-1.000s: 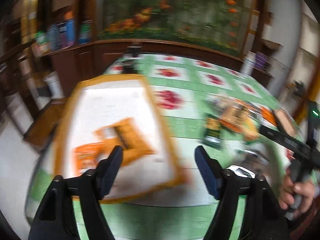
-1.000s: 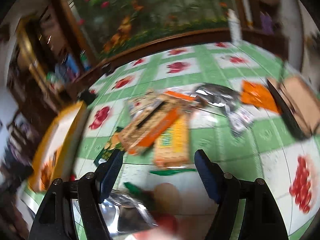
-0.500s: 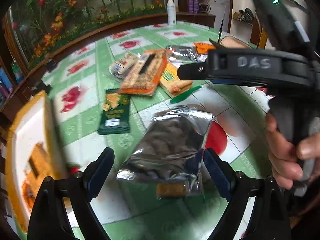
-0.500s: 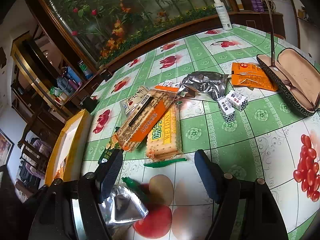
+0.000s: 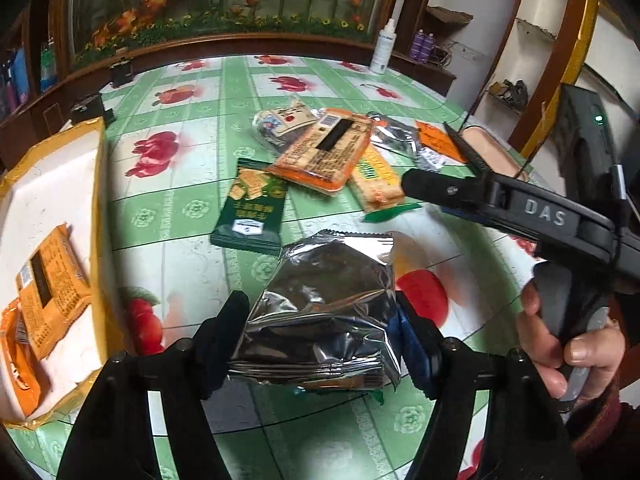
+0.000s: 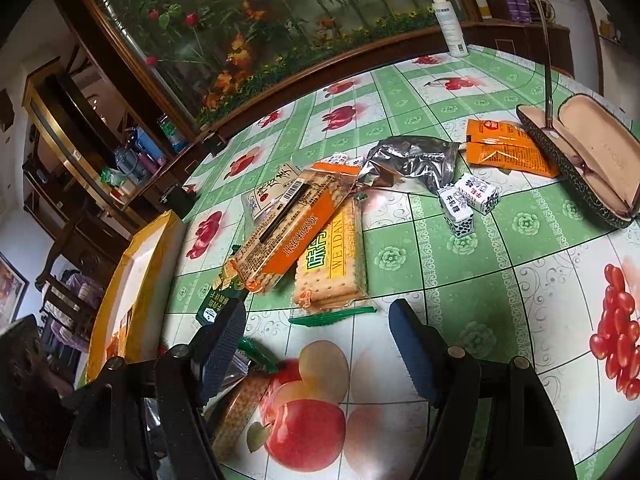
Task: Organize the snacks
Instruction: 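Grasp the green-topped cracker pack with the right gripper while the left holds the foil bag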
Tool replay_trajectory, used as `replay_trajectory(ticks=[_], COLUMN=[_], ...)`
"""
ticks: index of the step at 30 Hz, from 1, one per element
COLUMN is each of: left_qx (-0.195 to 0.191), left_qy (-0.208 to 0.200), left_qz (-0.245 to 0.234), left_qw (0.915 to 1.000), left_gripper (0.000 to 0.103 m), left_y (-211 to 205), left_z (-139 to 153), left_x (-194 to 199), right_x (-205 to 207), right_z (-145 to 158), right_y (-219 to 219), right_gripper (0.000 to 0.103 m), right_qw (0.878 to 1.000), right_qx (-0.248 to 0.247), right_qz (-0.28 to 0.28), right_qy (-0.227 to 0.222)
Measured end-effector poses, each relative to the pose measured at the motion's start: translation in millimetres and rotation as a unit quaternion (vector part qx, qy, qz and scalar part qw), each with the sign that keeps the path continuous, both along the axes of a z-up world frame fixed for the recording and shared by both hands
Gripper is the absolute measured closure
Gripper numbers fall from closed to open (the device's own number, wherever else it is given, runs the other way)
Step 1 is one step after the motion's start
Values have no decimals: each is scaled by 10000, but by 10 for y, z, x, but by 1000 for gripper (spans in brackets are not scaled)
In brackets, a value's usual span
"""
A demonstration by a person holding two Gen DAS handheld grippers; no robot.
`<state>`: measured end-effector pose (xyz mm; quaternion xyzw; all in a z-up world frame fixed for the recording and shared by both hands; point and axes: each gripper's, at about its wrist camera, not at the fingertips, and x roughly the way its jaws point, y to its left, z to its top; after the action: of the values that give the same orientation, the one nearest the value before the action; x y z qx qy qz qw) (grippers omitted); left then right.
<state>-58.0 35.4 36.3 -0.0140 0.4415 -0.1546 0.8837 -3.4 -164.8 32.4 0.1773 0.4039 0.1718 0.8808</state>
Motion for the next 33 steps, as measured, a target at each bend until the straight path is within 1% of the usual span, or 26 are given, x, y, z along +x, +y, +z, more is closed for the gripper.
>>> replay_trajectory(ticks=[4, 6, 10, 12, 18, 20, 24, 26, 28, 29, 30, 31, 32, 33], left_qx=[-142, -134, -133, -113, -73, -111, -168, -168, -141, -115, -86, -60, -43, -54], left_qy=[-76, -176, -499, -640, -978, -1025, -1041, -1035, -1057, -1075, -1089, -1102, -1115, -1118], left_qz=[122, 149, 326, 456, 865, 969, 1068, 1086, 1094, 1095, 1091, 1099, 1120, 1133], left_qw=[9998, 9996, 9981, 9968, 9914, 9899, 9887, 9885, 9883, 9881, 9880, 9878, 9874, 9872], left_gripper=[34, 34, 34, 34, 34, 34, 34, 34, 34, 34, 34, 34, 34, 34], left_y=[64, 107, 271, 374, 676, 773, 881, 895, 902, 903, 905, 906, 915, 926], left_z=[50, 104, 277, 353, 525, 551, 545, 530, 528, 528, 526, 523, 522, 518], left_x=[-42, -75, -189, -240, -360, -390, -423, -435, -458, -465, -470, -475, -477, -475], right_x=[-56, -81, -124, -145, -211, -241, -269, -296, -332, -355, -363, -364, -360, -356], right_z=[-7, -36, -85, -65, -88, -121, -119, -124, -166, -181, -168, -157, -148, -140], right_y=[-7, -17, 26, 110, 598, 791, 1101, 1252, 1381, 1387, 1340, 1290, 1246, 1190], right_gripper=[25, 25, 25, 25, 25, 25, 24, 23, 23, 23, 23, 26, 37, 41], right_qw=[9999, 9999, 9990, 9985, 9934, 9909, 9859, 9794, 9687, 9662, 9676, 9687, 9686, 9679], right_qx=[-96, -84, 0, -2, -319, -570, -1262, -1722, -2260, -2377, -2319, -2274, -2282, -2326], right_qz=[-37, 18, 199, 312, 810, 923, 894, 932, 959, 954, 961, 962, 958, 930], right_qy=[-13, 105, 391, 460, 748, 792, 633, 502, 357, 284, 283, 269, 242, 219])
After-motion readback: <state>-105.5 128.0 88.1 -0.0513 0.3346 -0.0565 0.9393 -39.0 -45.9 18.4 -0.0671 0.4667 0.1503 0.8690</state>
